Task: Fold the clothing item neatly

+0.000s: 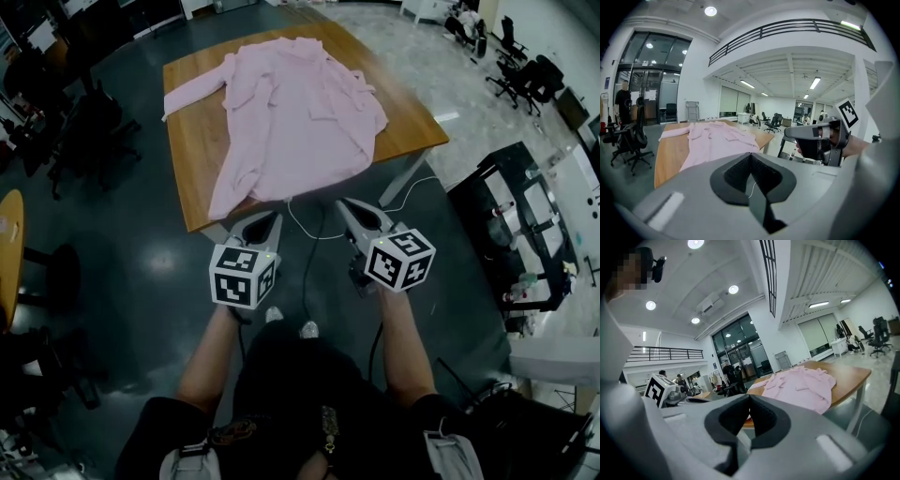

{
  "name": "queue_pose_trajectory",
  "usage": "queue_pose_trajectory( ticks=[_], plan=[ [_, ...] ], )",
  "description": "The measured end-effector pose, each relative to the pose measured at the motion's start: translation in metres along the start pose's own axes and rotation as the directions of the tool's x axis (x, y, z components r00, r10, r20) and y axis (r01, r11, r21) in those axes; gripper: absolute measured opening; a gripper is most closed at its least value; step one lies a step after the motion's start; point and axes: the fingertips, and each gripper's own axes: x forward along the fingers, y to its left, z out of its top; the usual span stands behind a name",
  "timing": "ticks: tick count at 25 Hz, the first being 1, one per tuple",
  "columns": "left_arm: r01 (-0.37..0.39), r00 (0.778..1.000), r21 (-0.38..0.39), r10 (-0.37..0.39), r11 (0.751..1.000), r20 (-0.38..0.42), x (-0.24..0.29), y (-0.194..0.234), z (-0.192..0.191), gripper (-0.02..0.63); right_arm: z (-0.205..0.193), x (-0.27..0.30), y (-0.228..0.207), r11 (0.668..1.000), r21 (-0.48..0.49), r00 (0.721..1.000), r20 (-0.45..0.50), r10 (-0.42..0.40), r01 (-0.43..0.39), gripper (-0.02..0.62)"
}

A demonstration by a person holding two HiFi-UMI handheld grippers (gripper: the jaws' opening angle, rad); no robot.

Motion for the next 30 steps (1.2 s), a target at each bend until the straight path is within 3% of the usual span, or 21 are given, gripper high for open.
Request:
queue_pose_trajectory(
  ticks=[8, 19, 25, 30],
  plan=[
    [0.048, 0.998, -0.009, -0.049, 0.999, -0.037, 0.058, 0.029, 0.001, 0.006, 0.004, 0.033, -0.045, 0.998, 0.009, 0.997, -0.026, -0.069, 0.069, 0.003],
    [0.122, 0.993, 0.008, -0.122, 0.993, -0.003, 0.138, 0.069, 0.033, 0.006, 0.023, 0.098, -0.083, 0.989, -0.057, 0.984, -0.108, -0.139, 0.133, 0.003],
    [0.067, 0.998, -0.017, -0.066, 0.998, 0.018, 0.161, 0.098, 0.043, 0.006, 0.025, 0.142, -0.093, 0.993, -0.103, 0.986, -0.145, -0.078, 0.063, 0.003],
    [-0.044, 0.999, -0.035, 0.044, 0.998, -0.001, 0.166, 0.114, 0.043, 0.006, 0.036, 0.163, -0.099, 0.991, -0.122, 0.984, -0.178, 0.029, -0.051, 0.003]
  ],
)
